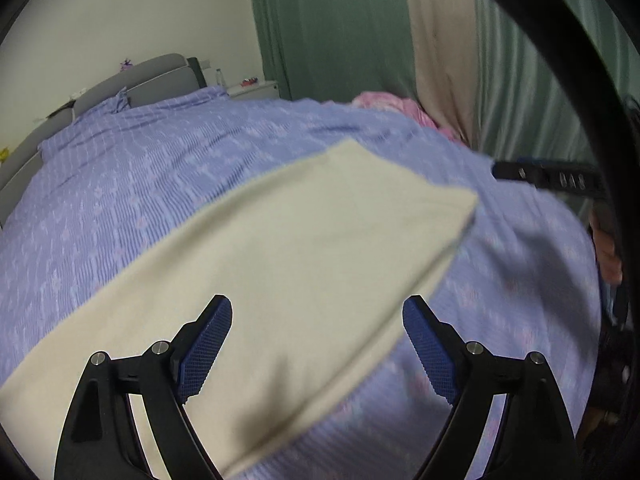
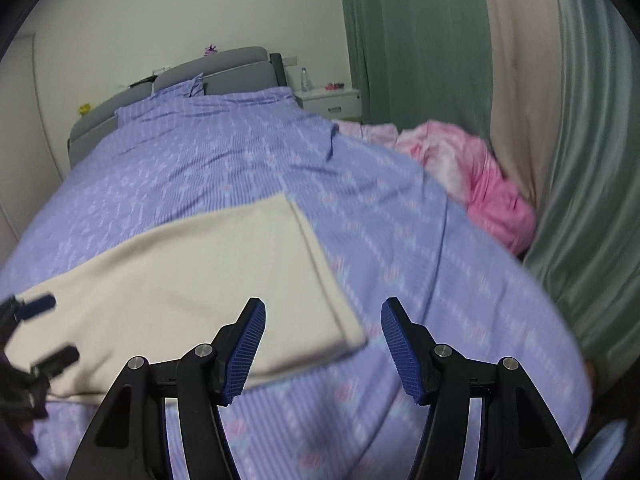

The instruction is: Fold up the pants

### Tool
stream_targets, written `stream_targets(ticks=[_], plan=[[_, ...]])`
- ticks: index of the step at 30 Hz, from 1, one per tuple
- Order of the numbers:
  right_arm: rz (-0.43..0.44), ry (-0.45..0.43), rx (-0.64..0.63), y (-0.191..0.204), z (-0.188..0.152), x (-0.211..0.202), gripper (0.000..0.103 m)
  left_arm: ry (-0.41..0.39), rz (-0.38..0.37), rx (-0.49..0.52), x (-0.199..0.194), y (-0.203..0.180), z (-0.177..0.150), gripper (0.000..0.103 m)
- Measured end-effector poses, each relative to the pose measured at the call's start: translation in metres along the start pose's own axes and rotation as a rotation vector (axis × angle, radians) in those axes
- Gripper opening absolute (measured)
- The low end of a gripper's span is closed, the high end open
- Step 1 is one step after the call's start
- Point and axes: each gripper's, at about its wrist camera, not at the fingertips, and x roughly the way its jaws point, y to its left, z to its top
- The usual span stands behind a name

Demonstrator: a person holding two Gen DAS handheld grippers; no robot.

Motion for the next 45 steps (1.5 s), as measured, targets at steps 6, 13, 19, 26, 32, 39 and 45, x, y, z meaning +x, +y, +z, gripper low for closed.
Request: stream_targets(ticks=[6, 13, 19, 26, 32, 39, 45], plan=[[0.045, 0.003, -0.003, 0.000, -0.030, 0.008, 0.055, 0.028, 0.021, 0.008, 0.011, -0.015, -0.022, 0.084], [0.099, 0.037, 0.078, -0.012, -0.032, 0.029, 0.049, 0.087, -0.004, -0.069, 0.034, -0.010, -0.033, 0.077], [0.119, 0.059, 0.121, -0.012, -0.038, 0.044, 0.047, 0.118, 0.009, -0.067, 0.048, -0.016, -0.040, 0.072], [0.140, 0.071, 0.146, -0.012, -0.038, 0.055, 0.045, 0.124, -0.005, -0.074, 0.052, -0.014, -0.041, 0.072], [0.156, 0.092, 0.186, -0.016, -0.034, 0.067, 0.032, 0.121, -0.021, -0.082, 0.050, -0.011, -0.040, 0.072], [0.142, -0.013, 0.164, -0.007, -0.014, 0.039, 0.011, 0.122, -0.043, -0.080, 0.053, -0.010, -0.037, 0.071], [0.139, -0.051, 0.149, 0.001, 0.020, 0.025, 0.009, 0.126, -0.027, -0.077, 0.057, -0.012, -0.036, 0.065]])
